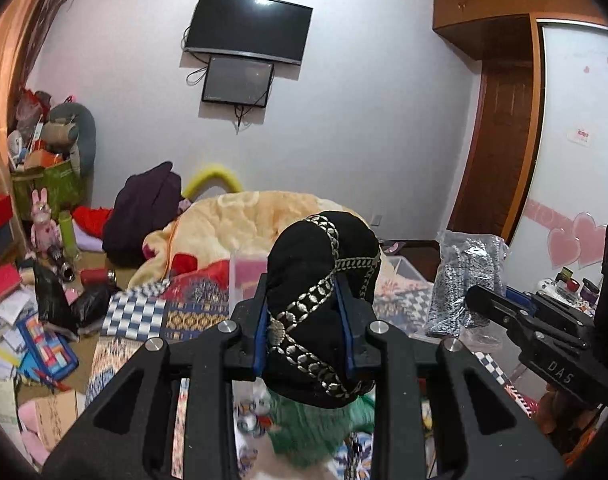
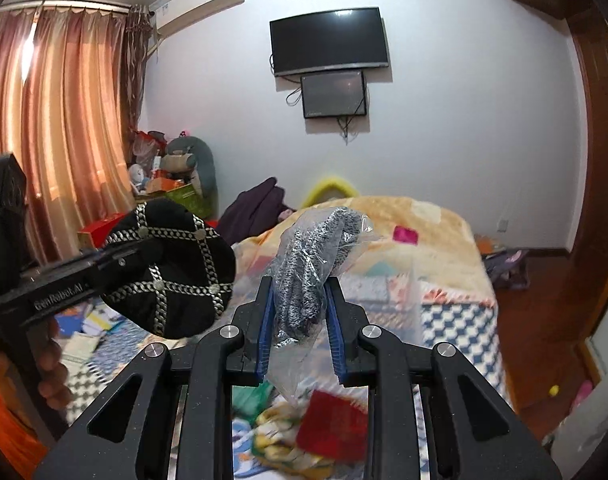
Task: Organize soft objects
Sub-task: 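Lift the hat with the left tool while the right tool carries the grey bag toward the clear box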
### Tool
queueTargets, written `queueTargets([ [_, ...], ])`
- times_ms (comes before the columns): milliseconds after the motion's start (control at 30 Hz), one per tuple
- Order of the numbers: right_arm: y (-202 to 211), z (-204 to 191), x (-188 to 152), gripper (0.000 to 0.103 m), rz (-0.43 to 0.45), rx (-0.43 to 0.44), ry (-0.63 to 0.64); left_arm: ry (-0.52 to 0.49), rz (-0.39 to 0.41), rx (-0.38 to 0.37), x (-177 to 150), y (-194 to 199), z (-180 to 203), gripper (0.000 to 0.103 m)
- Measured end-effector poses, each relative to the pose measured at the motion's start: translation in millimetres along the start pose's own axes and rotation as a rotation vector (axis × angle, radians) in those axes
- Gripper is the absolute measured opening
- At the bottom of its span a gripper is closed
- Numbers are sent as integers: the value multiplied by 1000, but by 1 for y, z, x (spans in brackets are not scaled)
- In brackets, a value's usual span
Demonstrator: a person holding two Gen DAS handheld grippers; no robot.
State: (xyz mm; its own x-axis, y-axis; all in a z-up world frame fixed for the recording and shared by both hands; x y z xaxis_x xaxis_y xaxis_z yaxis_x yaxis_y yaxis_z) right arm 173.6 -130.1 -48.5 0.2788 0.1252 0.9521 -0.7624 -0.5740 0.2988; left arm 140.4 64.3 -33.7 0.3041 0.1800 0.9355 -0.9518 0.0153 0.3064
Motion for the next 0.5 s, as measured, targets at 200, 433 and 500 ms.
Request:
queueTargets([
  [200, -19, 15, 7, 22, -23, -35, -7, -31, -3, 13, 20, -33, 6, 28],
  [433, -46, 18, 4, 22, -98, -44, 9, -51, -129, 18, 7, -78, 7, 28],
  [500, -54, 20, 0, 22, -133, -38, 8, -42, -170, 14, 3, -88, 5, 28],
])
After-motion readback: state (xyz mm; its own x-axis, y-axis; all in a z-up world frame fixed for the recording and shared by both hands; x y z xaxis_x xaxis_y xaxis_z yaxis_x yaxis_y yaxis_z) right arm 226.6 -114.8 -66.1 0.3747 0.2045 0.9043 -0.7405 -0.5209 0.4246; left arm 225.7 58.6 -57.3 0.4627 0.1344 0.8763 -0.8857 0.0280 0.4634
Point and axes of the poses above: each gripper's, at about its wrist camera, not at the fingertips, and y roughly against the way its jaws point, z to its right, x to its top, the point moved 4 cm from there along -y, roughly the way its jaws point, and after that the axes turned 3 degrees about z, right-handed, at the moved point
